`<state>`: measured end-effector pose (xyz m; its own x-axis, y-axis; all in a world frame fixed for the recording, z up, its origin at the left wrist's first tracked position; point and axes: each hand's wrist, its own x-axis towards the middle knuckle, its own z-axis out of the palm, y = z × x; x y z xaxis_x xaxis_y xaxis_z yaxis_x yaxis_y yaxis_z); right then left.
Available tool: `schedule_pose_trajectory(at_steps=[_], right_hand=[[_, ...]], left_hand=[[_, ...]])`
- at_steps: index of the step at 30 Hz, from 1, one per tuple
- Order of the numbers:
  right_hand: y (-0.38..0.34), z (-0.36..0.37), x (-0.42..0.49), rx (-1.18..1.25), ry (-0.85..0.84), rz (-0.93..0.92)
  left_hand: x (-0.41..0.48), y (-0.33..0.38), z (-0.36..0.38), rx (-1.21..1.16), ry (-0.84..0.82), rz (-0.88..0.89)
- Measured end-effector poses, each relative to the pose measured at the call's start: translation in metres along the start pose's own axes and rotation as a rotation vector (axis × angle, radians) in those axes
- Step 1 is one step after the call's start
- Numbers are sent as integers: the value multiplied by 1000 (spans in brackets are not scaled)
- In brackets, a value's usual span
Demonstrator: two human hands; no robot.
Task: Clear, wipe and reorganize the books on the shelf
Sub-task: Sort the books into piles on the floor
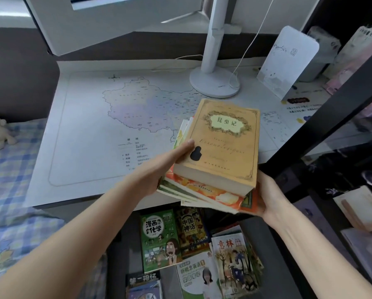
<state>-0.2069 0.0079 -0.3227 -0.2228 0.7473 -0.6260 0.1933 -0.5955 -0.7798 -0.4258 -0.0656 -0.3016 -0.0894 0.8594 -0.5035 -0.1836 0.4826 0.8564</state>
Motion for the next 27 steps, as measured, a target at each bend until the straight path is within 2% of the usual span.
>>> schedule_pose_trajectory(at_steps=[4,7,14,18,23,27], right_hand=[[0,-11,-9,65,-148,-33],[-16,-13,-13,177,-227,-92],[-24,-16,-10,107,-195,-103],[-13,-20,-20,61,-246,-166],[50,-49,-54,59,-352,-124],[115,-84,-96,98,-381,-78]], left_hand=[[-11,-9,-12,-69,-170,-149],[-8,-23,-2,-157,-234,-125],[11,-38,6,-191,46,-28],[1,-53,14,-190,88,-14],[-68,-84,41,-86,111,-23],[-127,-135,80,-114,121,-111]])
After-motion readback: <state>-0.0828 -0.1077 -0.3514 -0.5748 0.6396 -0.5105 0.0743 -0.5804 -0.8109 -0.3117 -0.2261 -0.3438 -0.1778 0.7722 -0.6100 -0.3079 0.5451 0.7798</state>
